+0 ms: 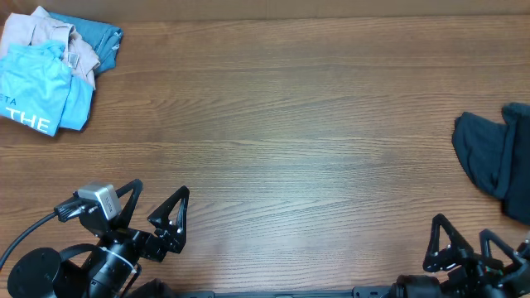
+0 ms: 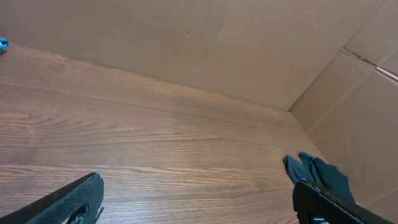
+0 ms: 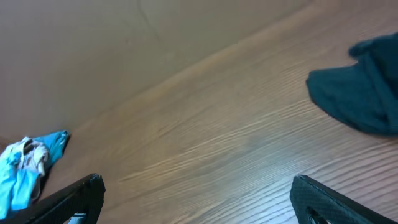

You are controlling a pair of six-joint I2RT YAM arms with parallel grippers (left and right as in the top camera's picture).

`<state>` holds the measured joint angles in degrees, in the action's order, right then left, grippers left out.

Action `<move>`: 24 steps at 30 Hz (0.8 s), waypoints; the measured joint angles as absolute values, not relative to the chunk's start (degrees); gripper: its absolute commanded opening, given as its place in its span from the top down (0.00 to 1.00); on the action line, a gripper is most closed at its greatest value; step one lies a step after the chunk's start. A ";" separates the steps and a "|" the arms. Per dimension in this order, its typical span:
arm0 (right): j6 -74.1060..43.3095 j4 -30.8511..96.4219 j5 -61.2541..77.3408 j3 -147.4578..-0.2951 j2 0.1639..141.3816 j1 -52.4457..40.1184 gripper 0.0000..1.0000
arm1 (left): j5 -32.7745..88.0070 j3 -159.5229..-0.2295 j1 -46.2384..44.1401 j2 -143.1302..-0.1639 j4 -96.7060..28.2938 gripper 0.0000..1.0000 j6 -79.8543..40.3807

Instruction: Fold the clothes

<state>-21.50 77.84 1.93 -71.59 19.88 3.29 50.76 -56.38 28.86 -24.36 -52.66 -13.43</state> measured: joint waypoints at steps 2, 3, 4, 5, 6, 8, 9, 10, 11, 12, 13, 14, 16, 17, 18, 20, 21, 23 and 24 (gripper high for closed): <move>-20.47 77.54 1.17 -71.57 19.88 3.27 0.00 | 50.74 -56.38 28.86 -24.36 -52.66 0.00 -13.43; -19.77 76.75 1.04 -71.37 19.88 3.29 0.00 | 50.74 -56.38 28.86 -24.36 -52.64 0.00 -13.43; -18.74 74.39 1.04 -70.39 19.88 3.29 0.00 | 50.74 -56.38 28.86 -24.36 -52.66 0.00 -13.43; -18.09 72.44 0.97 -69.19 19.75 3.29 0.00 | 50.74 -56.38 28.86 -24.36 -52.62 0.00 -13.43; -17.32 69.41 1.04 -67.18 19.44 3.27 0.00 | 50.74 -56.38 28.86 -24.36 -52.64 0.00 -13.43; -16.16 60.66 1.58 -61.80 18.09 2.76 0.00 | 50.74 -56.38 28.86 -24.36 -52.69 0.00 -13.43; -15.75 56.10 2.37 -58.83 17.10 2.26 0.00 | 50.72 -56.38 28.86 -24.36 -52.66 0.00 -13.43; -14.94 51.42 3.64 -55.20 15.88 1.83 0.00 | 50.74 -56.38 28.86 -24.36 -52.64 0.00 -13.43; -14.72 48.10 4.67 -52.75 15.14 1.76 0.00 | 50.72 -56.38 28.86 -24.36 -52.69 0.00 -13.43; -14.24 43.81 5.67 -48.64 13.67 1.76 0.00 | 50.74 -56.36 28.86 -24.36 -52.69 0.00 -13.43; -13.91 41.21 6.57 -44.64 12.62 1.76 0.00 | 50.72 -56.36 28.86 -24.36 -52.66 0.00 -13.43; -13.72 38.72 7.09 -41.58 12.08 1.78 0.00 | 50.72 -56.36 28.86 -24.36 -52.69 0.00 -13.43; -13.45 32.80 7.77 -36.40 10.33 1.76 0.00 | 50.72 -56.36 28.86 -24.36 -52.69 0.00 -13.43; -13.39 29.71 8.21 -33.23 8.71 1.78 0.00 | 50.72 -56.34 28.86 -24.36 -52.69 0.00 -13.43; -13.39 27.83 8.54 -31.14 7.62 1.78 0.00 | 50.70 -56.34 28.86 -24.36 -52.71 0.00 -13.43; -13.41 24.93 8.75 -27.42 5.80 1.76 0.00 | 50.72 -56.34 28.86 -24.36 -52.69 0.00 -13.43; -13.19 23.97 8.80 -25.47 4.62 1.78 0.00 | 50.72 -56.34 28.86 -24.36 -52.69 0.00 -13.43; -12.08 19.51 8.78 -22.13 2.59 1.78 0.00 | 50.72 -56.34 28.86 -24.36 -52.71 0.00 -13.43; -11.44 16.60 8.84 -19.77 1.50 1.78 0.00 | 50.70 -56.34 28.86 -24.36 -52.69 0.00 -13.43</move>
